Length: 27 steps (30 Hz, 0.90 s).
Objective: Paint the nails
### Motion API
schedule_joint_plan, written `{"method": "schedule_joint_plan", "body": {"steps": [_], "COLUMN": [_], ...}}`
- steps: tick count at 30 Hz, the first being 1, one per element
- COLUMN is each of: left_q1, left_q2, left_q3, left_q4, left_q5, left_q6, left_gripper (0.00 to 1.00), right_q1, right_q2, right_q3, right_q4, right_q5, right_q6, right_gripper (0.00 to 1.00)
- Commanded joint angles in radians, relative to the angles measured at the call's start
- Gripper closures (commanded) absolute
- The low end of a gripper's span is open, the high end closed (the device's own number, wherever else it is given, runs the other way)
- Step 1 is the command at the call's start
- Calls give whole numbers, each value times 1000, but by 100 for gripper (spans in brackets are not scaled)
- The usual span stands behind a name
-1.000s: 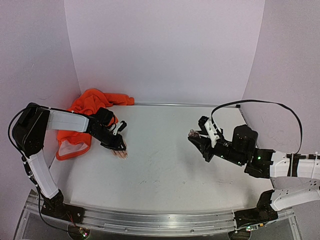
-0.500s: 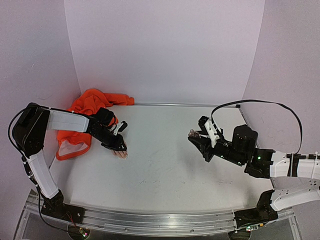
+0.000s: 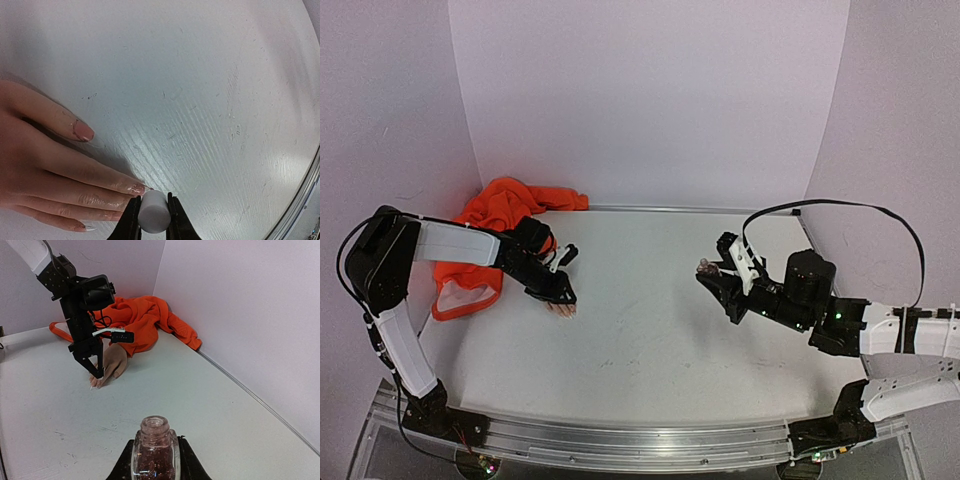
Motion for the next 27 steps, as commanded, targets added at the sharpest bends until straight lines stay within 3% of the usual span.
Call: {"method": "schedule_joint_plan", "body": {"steps": [1, 13, 27], "left_q1": [-3, -3, -3], "left_q2": [-19, -52, -375], "left_q3": [-11, -22, -13], "left_q4": [23, 48, 98], "left_q5": [12, 22, 133], "left_q6": [-12, -10, 7], "left_gripper": [100, 100, 100], "right_q1": [-6, -7, -7], "right_q2": [-18, -15, -20], "right_q3": [6, 6, 68], "right_q4": [83, 83, 21], "right_q5": [-6, -6, -10], "right_q6": [11, 11, 84], "right_gripper": [100, 100, 100]}}
